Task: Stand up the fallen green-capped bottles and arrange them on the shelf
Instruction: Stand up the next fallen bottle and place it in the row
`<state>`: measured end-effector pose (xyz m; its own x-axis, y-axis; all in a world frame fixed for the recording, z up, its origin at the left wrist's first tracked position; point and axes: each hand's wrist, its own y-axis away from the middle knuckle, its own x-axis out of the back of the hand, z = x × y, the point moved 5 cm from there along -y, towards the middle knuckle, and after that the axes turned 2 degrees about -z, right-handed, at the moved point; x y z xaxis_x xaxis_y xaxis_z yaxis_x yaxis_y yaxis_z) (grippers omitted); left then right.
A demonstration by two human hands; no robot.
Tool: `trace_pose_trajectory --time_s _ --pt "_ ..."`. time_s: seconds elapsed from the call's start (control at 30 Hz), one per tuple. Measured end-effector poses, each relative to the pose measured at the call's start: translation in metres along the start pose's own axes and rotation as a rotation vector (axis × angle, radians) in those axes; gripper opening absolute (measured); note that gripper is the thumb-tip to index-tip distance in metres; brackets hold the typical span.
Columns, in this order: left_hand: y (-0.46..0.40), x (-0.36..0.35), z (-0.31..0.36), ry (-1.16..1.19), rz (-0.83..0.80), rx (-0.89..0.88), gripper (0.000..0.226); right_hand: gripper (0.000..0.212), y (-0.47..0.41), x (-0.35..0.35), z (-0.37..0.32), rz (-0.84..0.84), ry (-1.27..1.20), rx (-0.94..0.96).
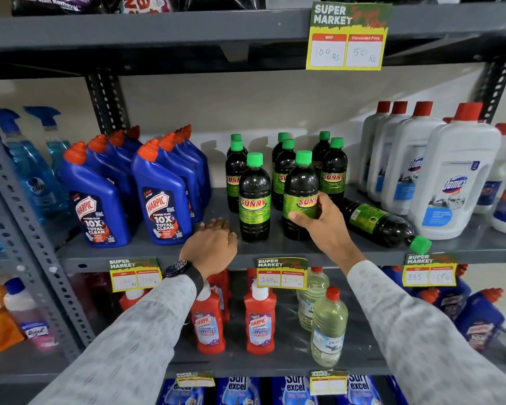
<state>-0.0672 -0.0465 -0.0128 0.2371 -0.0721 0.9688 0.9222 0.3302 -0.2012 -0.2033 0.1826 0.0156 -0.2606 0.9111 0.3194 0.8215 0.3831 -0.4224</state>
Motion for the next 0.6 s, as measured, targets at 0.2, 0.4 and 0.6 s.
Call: trace_pose_trajectory --time_s 0.2,0.4,0.6 --pt "0.001 0.000 0.000 -0.012 -0.006 0.003 0.060 0.089 0.003 0.000 -0.003 0.117 0.082 -0.037" --pt "-0.002 -0.002 0.000 -0.020 -0.005 -0.001 0.061 0.089 0.007 0.003 -0.007 0.131 0.112 -0.043" --pt "0.005 -0.007 0.016 -0.001 -0.003 -0.037 0.062 0.084 0.029 0.026 -0.010 0.124 0.076 -0.040"
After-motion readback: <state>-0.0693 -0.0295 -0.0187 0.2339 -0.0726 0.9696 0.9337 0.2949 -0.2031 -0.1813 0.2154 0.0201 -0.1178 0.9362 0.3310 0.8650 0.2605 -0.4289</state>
